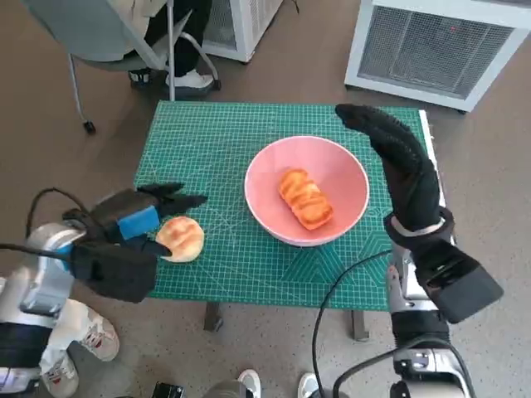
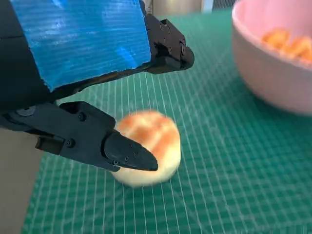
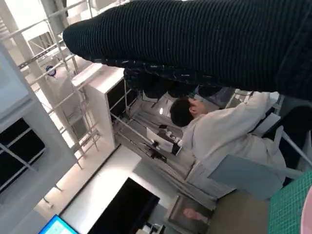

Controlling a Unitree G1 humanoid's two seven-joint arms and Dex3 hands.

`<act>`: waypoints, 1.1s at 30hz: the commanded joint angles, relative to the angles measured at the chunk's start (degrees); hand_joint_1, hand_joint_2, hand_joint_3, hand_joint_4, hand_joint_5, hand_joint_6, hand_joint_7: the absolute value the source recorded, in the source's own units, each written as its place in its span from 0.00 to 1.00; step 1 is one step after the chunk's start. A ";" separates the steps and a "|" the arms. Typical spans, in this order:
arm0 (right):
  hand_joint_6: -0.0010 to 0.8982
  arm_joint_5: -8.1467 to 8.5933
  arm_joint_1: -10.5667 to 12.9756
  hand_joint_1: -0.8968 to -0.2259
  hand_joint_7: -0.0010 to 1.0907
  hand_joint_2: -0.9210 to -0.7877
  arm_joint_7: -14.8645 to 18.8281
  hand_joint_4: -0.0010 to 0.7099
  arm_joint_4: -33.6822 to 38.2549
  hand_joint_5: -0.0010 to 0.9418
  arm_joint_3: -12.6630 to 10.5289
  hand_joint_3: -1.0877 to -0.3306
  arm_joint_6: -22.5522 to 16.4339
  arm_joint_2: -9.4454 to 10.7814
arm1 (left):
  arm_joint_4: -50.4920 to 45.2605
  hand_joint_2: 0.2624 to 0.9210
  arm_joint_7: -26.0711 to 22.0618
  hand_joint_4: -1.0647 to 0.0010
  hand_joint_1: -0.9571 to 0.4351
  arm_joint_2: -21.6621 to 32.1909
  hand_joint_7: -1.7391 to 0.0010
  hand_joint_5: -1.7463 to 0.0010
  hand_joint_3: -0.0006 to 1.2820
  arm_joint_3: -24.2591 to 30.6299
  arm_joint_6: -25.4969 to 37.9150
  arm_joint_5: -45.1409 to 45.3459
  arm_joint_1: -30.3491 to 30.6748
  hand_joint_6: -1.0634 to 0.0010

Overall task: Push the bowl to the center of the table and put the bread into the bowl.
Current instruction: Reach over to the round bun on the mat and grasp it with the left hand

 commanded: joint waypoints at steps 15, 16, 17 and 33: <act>0.00 0.38 0.29 0.45 0.70 0.00 0.88 0.17 0.23 0.52 -0.06 0.33 1.37 -0.47 | 11.11 0.94 -2.47 0.65 0.59 -2.54 0.97 0.97 0.01 -6.46 1.94 4.09 -4.34 0.56; 0.00 0.41 0.31 0.45 0.70 0.00 0.90 0.16 0.21 0.53 -0.07 0.33 1.41 -0.45 | 11.60 0.96 -2.13 0.59 0.59 -2.68 0.95 0.95 0.02 -6.71 1.96 4.40 -4.46 0.51; 0.00 0.46 0.31 0.45 0.70 0.00 0.94 0.16 0.26 0.53 -0.08 0.33 1.42 -0.43 | 12.02 0.98 -1.62 0.54 0.60 -2.83 0.94 0.95 0.02 -6.88 1.99 4.72 -4.52 0.48; 0.00 0.22 0.47 0.46 0.70 0.00 0.82 0.14 -0.12 0.55 -0.01 0.33 1.52 -0.31 | 5.18 1.00 4.96 0.42 0.69 -0.24 0.35 0.25 0.09 -1.75 -1.39 3.19 -4.38 0.45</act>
